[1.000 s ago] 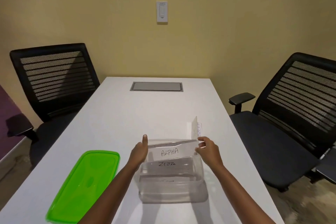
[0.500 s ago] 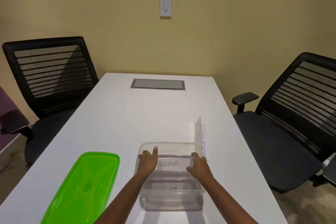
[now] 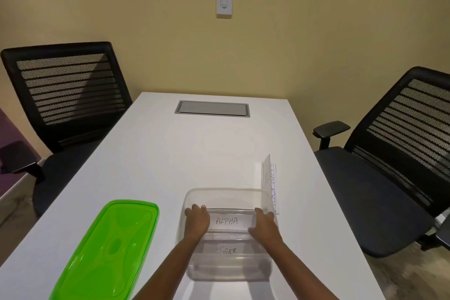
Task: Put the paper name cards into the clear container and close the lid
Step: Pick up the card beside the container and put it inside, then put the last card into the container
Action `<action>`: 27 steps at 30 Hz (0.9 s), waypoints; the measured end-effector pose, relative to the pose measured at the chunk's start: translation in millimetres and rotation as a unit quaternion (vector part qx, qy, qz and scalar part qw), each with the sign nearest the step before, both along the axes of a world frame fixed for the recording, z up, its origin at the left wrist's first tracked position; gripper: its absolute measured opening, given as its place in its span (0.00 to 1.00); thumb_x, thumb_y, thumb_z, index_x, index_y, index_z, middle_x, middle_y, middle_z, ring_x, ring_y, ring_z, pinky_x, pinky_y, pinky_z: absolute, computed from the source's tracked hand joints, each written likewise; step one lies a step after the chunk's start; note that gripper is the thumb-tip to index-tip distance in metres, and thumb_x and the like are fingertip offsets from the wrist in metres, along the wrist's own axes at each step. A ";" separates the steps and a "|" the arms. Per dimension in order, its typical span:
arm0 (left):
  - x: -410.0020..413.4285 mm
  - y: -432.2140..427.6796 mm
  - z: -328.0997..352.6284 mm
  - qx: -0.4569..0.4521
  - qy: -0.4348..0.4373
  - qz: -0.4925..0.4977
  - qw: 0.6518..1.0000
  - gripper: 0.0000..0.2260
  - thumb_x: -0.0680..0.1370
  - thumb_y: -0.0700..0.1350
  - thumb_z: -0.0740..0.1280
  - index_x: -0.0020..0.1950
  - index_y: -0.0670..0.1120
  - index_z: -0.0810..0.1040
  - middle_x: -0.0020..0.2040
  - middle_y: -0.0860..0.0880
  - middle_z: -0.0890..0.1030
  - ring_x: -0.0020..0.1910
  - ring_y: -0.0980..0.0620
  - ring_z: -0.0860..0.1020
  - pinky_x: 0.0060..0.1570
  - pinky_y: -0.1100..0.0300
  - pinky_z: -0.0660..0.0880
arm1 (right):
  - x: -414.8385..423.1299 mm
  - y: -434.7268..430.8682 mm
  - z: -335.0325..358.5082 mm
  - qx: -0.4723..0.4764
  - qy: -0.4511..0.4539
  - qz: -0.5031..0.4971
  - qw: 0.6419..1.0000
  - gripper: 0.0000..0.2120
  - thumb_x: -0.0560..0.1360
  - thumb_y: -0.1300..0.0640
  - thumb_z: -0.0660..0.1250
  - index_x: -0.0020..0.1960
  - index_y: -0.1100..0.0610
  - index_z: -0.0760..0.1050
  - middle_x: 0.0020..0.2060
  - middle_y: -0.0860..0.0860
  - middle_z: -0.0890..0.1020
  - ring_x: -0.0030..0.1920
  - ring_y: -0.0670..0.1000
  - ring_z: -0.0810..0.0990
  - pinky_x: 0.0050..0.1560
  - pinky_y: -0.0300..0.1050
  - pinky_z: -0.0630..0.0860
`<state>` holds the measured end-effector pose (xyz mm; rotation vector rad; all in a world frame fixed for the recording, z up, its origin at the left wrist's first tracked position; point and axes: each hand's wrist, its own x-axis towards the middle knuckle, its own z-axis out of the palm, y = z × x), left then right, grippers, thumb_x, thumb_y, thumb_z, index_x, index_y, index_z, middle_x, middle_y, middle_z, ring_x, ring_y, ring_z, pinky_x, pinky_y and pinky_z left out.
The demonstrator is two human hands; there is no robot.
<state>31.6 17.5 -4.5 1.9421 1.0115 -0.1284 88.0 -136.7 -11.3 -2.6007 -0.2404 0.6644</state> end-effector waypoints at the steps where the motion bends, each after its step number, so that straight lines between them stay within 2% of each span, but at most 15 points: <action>1: -0.3 -0.5 0.2 0.006 -0.007 0.005 1.000 0.18 0.82 0.41 0.51 0.67 0.32 0.66 0.67 0.32 0.69 0.66 0.37 0.69 0.63 0.50 0.69 | -0.9 -0.4 0.0 -0.001 0.003 0.006 1.000 0.26 0.76 0.63 0.60 0.72 0.59 0.58 0.69 0.63 0.62 0.62 0.60 0.76 0.58 0.42 0.73; 4: -0.9 -5.7 2.8 0.022 -0.033 0.007 0.999 0.16 0.81 0.37 0.52 0.66 0.31 0.66 0.67 0.32 0.68 0.65 0.37 0.70 0.62 0.50 0.69 | -3.6 -1.9 3.4 -0.002 0.014 0.023 1.000 0.28 0.76 0.61 0.61 0.74 0.58 0.56 0.69 0.63 0.63 0.65 0.59 0.73 0.61 0.44 0.72; 8: 0.7 -21.0 9.4 0.061 -0.111 -0.012 0.992 0.18 0.81 0.38 0.53 0.70 0.37 0.65 0.71 0.39 0.66 0.66 0.41 0.71 0.63 0.55 0.69 | -2.2 -7.5 15.7 0.039 -0.045 0.045 0.997 0.22 0.76 0.60 0.62 0.69 0.61 0.65 0.66 0.61 0.71 0.64 0.56 0.74 0.61 0.42 0.71; 9: 2.6 -25.1 11.1 0.078 -0.142 -0.020 0.987 0.17 0.81 0.38 0.54 0.70 0.38 0.66 0.71 0.40 0.67 0.67 0.43 0.72 0.64 0.57 0.68 | -0.2 -9.4 21.2 0.070 -0.072 0.032 0.994 0.19 0.76 0.61 0.61 0.67 0.61 0.69 0.63 0.59 0.75 0.61 0.54 0.76 0.60 0.41 0.72; 11: 8.2 -33.2 14.5 0.107 -0.197 -0.049 0.973 0.17 0.81 0.39 0.55 0.69 0.39 0.68 0.71 0.43 0.69 0.70 0.47 0.69 0.68 0.58 0.66 | 7.3 -13.4 32.5 0.152 -0.105 -0.016 0.983 0.15 0.75 0.64 0.61 0.60 0.62 0.77 0.53 0.57 0.82 0.49 0.53 0.80 0.54 0.43 0.75; 13: 16.9 -39.9 15.7 0.138 -0.214 -0.087 0.963 0.17 0.81 0.40 0.54 0.70 0.40 0.68 0.71 0.44 0.69 0.74 0.47 0.63 0.73 0.56 0.63 | 18.6 -18.1 42.0 0.227 -0.095 -0.062 0.967 0.12 0.75 0.66 0.61 0.54 0.63 0.80 0.42 0.56 0.82 0.38 0.51 0.78 0.44 0.42 0.78; 15: 25.9 -45.9 16.1 0.168 -0.204 -0.120 0.957 0.18 0.82 0.41 0.53 0.71 0.42 0.66 0.74 0.45 0.66 0.78 0.48 0.55 0.76 0.55 0.56 | 32.6 -22.9 46.6 0.271 -0.084 -0.099 0.954 0.11 0.74 0.67 0.61 0.51 0.64 0.81 0.38 0.54 0.81 0.32 0.46 0.78 0.32 0.29 0.75; 17: 35.7 -50.5 15.2 0.205 -0.183 -0.163 0.948 0.19 0.82 0.43 0.52 0.74 0.43 0.63 0.77 0.47 0.61 0.79 0.49 0.50 0.77 0.57 0.51 | 47.6 -27.3 45.3 0.291 -0.084 -0.136 0.943 0.11 0.75 0.67 0.61 0.51 0.65 0.80 0.40 0.55 0.81 0.31 0.44 0.77 0.27 0.24 0.72; 19: 45.3 -54.3 12.4 0.241 -0.144 -0.212 0.936 0.21 0.82 0.45 0.50 0.76 0.45 0.59 0.78 0.46 0.56 0.79 0.48 0.47 0.77 0.56 0.46 | 60.8 -29.6 38.1 0.293 -0.082 -0.167 0.938 0.11 0.75 0.67 0.61 0.52 0.65 0.80 0.45 0.58 0.83 0.35 0.48 0.79 0.34 0.30 0.76; 21: 54.4 -56.0 8.7 0.267 -0.104 -0.251 0.925 0.22 0.83 0.47 0.49 0.77 0.45 0.56 0.79 0.45 0.54 0.79 0.47 0.45 0.77 0.53 0.44 | 72.1 -31.2 28.2 0.275 -0.079 -0.187 0.940 0.12 0.75 0.67 0.61 0.54 0.66 0.79 0.51 0.60 0.83 0.44 0.55 0.80 0.49 0.45 0.80; 22: 58.4 -56.1 6.0 0.282 -0.088 -0.267 0.918 0.22 0.83 0.48 0.48 0.77 0.45 0.55 0.79 0.45 0.53 0.79 0.46 0.45 0.77 0.52 0.44 | 76.7 -31.5 22.5 0.257 -0.074 -0.193 0.944 0.12 0.75 0.67 0.60 0.54 0.67 0.79 0.52 0.60 0.83 0.46 0.56 0.80 0.53 0.49 0.78; 23: 62.1 -55.8 3.2 0.297 -0.073 -0.282 0.909 0.23 0.83 0.49 0.48 0.77 0.44 0.54 0.79 0.45 0.53 0.79 0.46 0.45 0.77 0.52 0.44 | 80.7 -32.0 16.8 0.238 -0.065 -0.194 0.950 0.11 0.75 0.66 0.60 0.53 0.68 0.79 0.50 0.61 0.83 0.44 0.57 0.80 0.52 0.48 0.78; 24: 65.1 -55.4 0.3 0.310 -0.061 -0.296 0.901 0.23 0.83 0.49 0.47 0.77 0.44 0.54 0.79 0.45 0.53 0.79 0.45 0.45 0.77 0.51 0.44 | 84.4 -32.4 9.8 0.221 -0.051 -0.193 0.955 0.10 0.76 0.65 0.60 0.47 0.68 0.80 0.44 0.62 0.83 0.39 0.57 0.79 0.44 0.43 0.78; 26: 70.4 -53.6 -5.7 0.323 -0.042 -0.317 0.891 0.24 0.83 0.50 0.47 0.77 0.44 0.53 0.79 0.44 0.53 0.79 0.45 0.45 0.77 0.50 0.44 | 88.5 -31.4 -0.6 0.182 -0.017 -0.192 0.964 0.13 0.76 0.63 0.60 0.34 0.62 0.76 0.31 0.57 0.79 0.31 0.53 0.74 0.29 0.33 0.70; 27: 72.6 -52.6 -9.0 0.326 -0.035 -0.324 0.887 0.24 0.83 0.51 0.47 0.77 0.44 0.53 0.79 0.44 0.54 0.79 0.44 0.45 0.77 0.50 0.44 | 90.7 -30.6 -6.7 0.169 0.000 -0.190 0.967 0.13 0.77 0.61 0.61 0.35 0.62 0.75 0.31 0.55 0.78 0.33 0.53 0.74 0.29 0.34 0.70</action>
